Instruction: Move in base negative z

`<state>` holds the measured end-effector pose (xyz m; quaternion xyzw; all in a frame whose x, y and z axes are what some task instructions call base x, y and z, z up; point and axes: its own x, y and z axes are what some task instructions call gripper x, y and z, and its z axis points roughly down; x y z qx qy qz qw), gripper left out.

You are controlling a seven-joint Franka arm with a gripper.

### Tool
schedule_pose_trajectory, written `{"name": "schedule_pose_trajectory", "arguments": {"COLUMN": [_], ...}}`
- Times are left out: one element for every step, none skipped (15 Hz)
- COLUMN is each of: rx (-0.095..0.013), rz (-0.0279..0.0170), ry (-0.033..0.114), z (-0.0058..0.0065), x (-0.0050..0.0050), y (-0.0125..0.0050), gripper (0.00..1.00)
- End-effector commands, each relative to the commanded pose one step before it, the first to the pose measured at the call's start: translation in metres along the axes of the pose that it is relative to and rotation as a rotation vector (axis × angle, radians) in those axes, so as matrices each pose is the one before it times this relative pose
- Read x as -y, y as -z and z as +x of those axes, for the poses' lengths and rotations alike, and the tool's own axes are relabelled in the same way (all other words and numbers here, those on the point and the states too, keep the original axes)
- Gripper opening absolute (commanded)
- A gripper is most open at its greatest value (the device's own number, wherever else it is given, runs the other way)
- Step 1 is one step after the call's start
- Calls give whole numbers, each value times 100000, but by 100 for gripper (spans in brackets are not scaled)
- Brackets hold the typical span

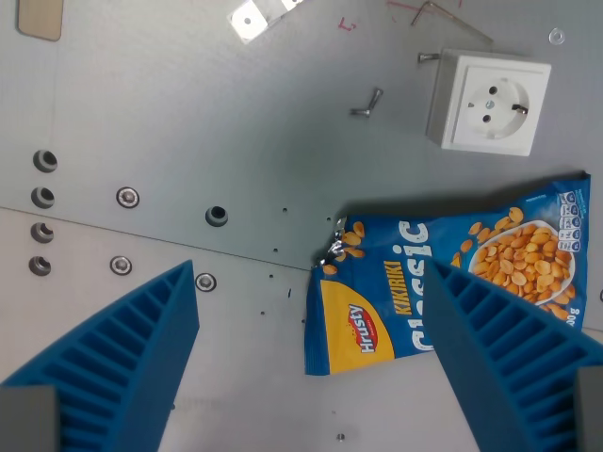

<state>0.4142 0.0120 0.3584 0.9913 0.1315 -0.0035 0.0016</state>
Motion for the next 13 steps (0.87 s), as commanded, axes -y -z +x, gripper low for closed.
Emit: {"name": "schedule_pose_trajectory", "arguments": {"rx": [-658, 0, 0, 0, 0, 0, 0, 0, 0, 0, 0, 0, 0], "rz": [-160, 0, 0, 0, 0, 0, 0, 0, 0, 0, 0, 0, 0], "ry": [20, 0, 0, 0, 0, 0, 0, 0, 0, 0, 0, 0, 0], "z": [-31, 7, 8, 12, 18, 23, 29, 34, 39, 44, 49, 53, 57], "x": [6, 2, 2, 1, 0, -2, -3, -4, -6, -7, -8, -9, -11], "y": [-222, -500, -500, -500, -500, -500, -500, -500, -500, -500, -500, -500, -500], "gripper": [100, 100, 100, 100, 100, 100, 100, 100, 100, 100, 100, 100, 100]}}
